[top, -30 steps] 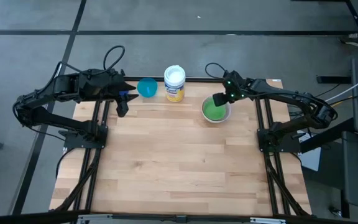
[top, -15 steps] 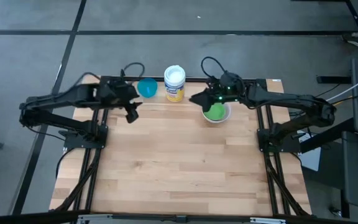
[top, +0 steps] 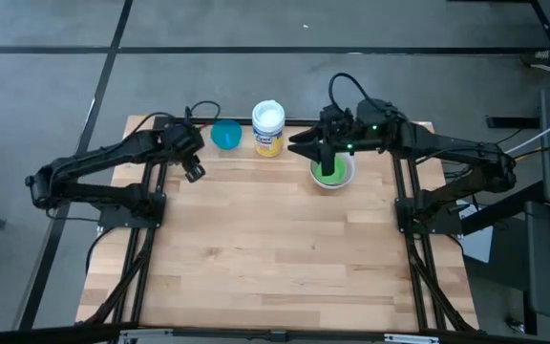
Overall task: Nest bowls inside each other
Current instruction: Stack the blue bowl on the green bowl
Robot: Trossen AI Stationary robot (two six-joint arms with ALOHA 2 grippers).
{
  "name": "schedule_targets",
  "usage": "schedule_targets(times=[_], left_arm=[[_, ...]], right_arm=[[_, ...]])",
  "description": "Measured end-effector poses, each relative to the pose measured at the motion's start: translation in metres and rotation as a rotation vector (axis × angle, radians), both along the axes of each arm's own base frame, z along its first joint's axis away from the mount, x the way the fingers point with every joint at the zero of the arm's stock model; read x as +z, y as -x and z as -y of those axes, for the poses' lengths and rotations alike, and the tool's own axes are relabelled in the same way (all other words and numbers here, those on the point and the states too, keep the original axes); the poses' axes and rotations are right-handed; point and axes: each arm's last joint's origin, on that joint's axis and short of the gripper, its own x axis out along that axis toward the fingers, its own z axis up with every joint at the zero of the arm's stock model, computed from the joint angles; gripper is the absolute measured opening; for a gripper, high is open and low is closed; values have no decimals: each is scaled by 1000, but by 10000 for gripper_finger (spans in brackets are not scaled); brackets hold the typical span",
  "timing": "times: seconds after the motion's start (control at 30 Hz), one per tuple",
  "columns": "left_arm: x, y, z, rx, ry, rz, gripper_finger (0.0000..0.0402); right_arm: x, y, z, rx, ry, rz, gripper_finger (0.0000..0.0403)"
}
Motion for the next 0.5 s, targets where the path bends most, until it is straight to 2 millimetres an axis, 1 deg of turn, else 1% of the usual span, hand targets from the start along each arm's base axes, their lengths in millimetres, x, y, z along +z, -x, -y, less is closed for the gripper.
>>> schedule_targets(times=[0.07, 0.17, 0.37, 0.5], left_arm=[[-6, 6, -7, 9, 5, -35, 153], [-9, 11, -16, 26, -2, -51, 153], [-20, 22, -33, 56, -23, -66, 153], [-37, 30, -43, 81, 40, -78, 153]], right_arm=[[7, 1, -3, 9, 10, 14, 171], [11, 2, -6, 22, 11, 24, 170], [12, 2, -12, 30, 7, 27, 165], [13, 2, -13, 27, -21, 27, 166]])
